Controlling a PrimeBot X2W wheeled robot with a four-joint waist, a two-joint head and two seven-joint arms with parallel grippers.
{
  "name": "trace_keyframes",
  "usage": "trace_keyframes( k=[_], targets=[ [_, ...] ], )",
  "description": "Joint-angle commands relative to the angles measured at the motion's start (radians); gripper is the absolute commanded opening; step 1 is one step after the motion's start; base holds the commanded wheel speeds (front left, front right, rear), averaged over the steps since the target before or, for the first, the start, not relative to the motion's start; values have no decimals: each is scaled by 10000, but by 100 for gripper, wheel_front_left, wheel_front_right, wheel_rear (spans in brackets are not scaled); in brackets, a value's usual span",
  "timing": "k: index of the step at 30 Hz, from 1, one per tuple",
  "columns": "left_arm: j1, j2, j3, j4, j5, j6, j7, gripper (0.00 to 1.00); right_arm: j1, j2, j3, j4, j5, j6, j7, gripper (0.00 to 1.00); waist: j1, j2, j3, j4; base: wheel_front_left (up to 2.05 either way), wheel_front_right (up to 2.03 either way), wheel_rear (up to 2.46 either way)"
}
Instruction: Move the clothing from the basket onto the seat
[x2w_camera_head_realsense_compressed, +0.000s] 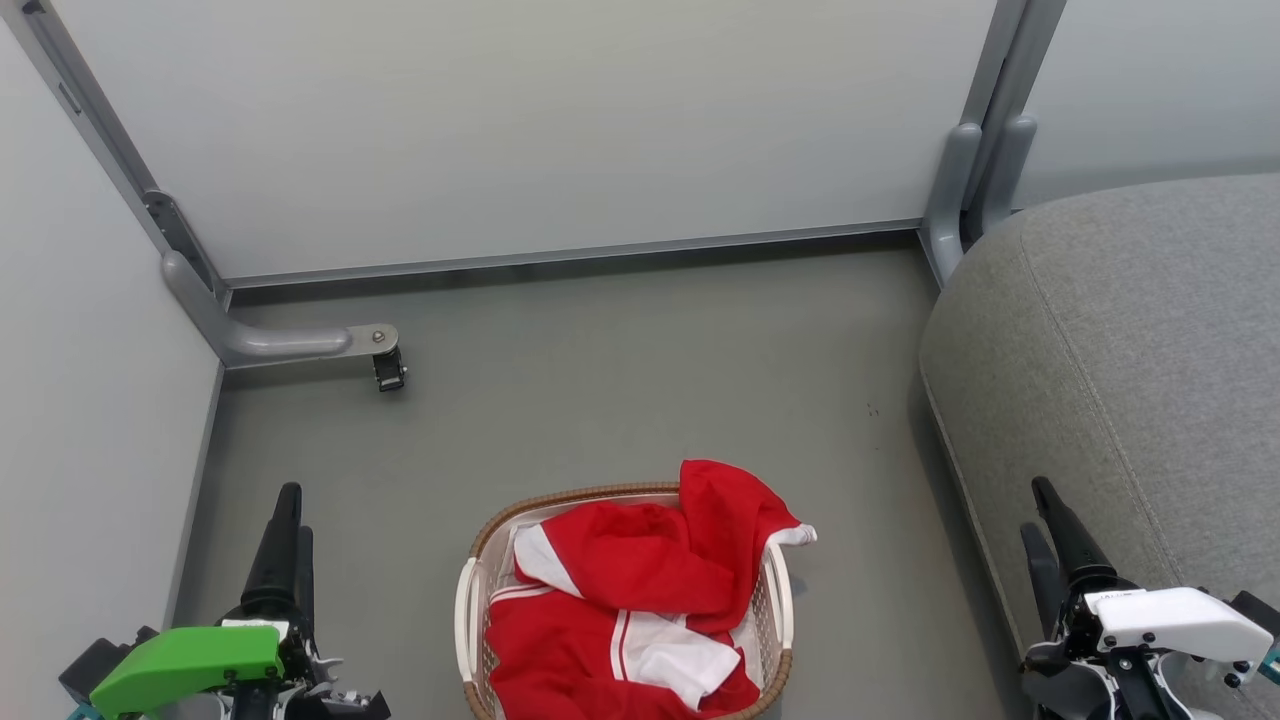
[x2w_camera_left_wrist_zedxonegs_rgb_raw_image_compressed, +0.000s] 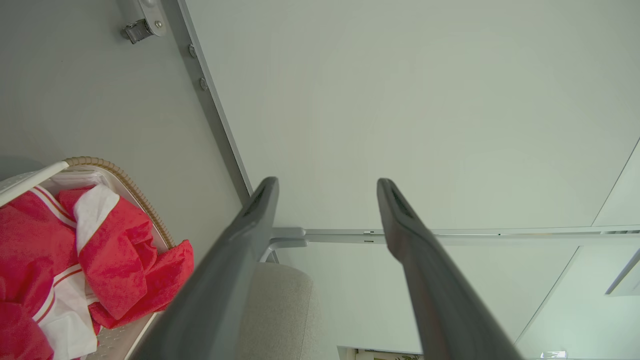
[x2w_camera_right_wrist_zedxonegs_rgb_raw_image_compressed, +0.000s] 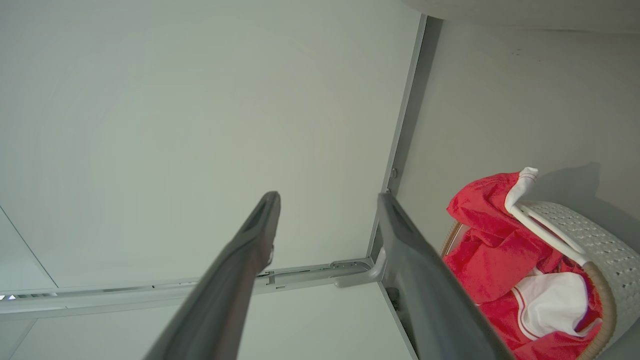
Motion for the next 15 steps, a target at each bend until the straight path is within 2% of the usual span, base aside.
trace_keyframes(
  k=[1, 11, 15],
  targets=[
    [-51, 36, -59, -305, 269, -11, -115, 100, -94, -77, -13, -220, -236, 1, -123, 100, 0, -1, 5, 2, 0, 0, 0],
    [-18, 48, -303, -819, 1976, 32, -529, 100, -131, -97, -91, -555, -1804, 1, -538, 100, 0, -1, 34, 17, 0, 0, 0],
    [-13, 52, -426, -1046, 2781, 110, -698, 100, -123, -104, -16, -872, -2894, 2, -707, 100, 0, -1, 49, 24, 0, 0, 0]
  ],
)
